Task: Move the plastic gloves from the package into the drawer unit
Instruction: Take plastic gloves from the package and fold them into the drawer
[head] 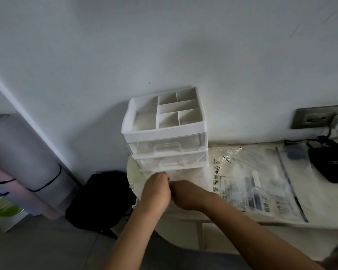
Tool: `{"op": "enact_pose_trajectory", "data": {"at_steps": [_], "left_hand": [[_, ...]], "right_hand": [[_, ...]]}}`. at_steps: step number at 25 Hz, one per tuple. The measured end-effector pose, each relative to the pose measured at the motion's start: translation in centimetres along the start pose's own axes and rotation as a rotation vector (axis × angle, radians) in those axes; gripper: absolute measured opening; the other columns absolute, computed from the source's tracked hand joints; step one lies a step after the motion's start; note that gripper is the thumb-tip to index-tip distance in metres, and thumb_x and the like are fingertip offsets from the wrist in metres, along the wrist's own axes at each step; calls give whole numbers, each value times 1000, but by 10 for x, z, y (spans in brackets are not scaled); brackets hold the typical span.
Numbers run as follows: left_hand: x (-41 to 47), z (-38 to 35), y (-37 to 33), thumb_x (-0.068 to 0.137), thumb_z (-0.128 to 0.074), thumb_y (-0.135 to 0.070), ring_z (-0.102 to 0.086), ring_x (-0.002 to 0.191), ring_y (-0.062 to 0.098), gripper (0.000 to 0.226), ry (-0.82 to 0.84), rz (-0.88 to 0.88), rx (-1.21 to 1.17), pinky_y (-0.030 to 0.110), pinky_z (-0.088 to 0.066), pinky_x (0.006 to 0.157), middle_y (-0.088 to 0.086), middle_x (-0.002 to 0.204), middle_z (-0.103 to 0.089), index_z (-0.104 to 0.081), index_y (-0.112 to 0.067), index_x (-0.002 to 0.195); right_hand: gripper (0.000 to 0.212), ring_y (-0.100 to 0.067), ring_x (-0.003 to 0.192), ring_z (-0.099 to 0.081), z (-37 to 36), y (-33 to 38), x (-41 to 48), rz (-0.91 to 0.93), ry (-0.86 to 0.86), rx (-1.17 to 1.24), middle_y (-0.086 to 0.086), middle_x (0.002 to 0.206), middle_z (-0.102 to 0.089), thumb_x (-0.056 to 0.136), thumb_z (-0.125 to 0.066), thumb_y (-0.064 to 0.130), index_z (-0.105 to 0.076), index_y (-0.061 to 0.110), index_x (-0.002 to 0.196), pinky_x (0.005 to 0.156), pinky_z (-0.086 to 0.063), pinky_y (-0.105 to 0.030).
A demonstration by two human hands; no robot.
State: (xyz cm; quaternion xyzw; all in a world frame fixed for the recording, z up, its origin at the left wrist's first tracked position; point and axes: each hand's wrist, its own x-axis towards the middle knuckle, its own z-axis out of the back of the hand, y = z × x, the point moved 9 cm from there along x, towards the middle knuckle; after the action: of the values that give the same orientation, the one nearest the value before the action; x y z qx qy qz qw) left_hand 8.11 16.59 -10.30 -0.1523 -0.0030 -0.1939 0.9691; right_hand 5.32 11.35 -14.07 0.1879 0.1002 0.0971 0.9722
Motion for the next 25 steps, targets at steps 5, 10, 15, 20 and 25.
{"op": "enact_pose_trajectory", "data": {"at_steps": [5, 10, 15, 20, 25], "left_hand": [[12, -69, 41, 87, -62, -31, -32, 138, 30, 76, 378, 137, 55, 41, -32, 111, 12, 153, -24, -22, -11, 148], [18, -62, 58, 63, -86, -39, -27, 141, 27, 119, 296, 238, -87, 37, -31, 113, 10, 155, -21, -12, -6, 151], [20, -62, 59, 39, -84, -54, -49, 123, 26, 117, 293, 267, -169, 42, -45, 101, 5, 139, -47, -38, -17, 140], [6, -47, 46, 61, -86, -35, -44, 128, 28, 99, 251, 261, -142, 39, -41, 104, 9, 142, -41, -35, -13, 142], [-6, -30, 31, 80, -73, -23, -45, 128, 27, 69, 224, 259, -69, 32, -39, 101, 10, 140, -46, -40, -7, 139]], "right_hand": [[54, -32, 137, -23, -7, -23, 7, -231, -109, 112, -10, 142, -33, 88, -53, 28, -39, 18, 138, 112, -17, -48], [88, -33, 145, 1, 4, -58, -4, -519, -216, 484, -15, 155, 5, 79, -57, 10, -5, 10, 150, 118, -9, -37], [70, -33, 144, -5, 9, -56, -2, -539, -209, 575, -17, 155, 3, 87, -47, 10, -14, 3, 148, 116, -12, -35], [40, -26, 119, -51, 34, -56, -23, -403, -92, 572, -18, 136, -49, 91, -50, 14, -52, -1, 128, 94, -42, -29], [18, -20, 81, -65, 80, -102, -84, -353, -267, 1027, -18, 101, -69, 91, -57, 7, -68, -1, 103, 83, -53, -31]]}}
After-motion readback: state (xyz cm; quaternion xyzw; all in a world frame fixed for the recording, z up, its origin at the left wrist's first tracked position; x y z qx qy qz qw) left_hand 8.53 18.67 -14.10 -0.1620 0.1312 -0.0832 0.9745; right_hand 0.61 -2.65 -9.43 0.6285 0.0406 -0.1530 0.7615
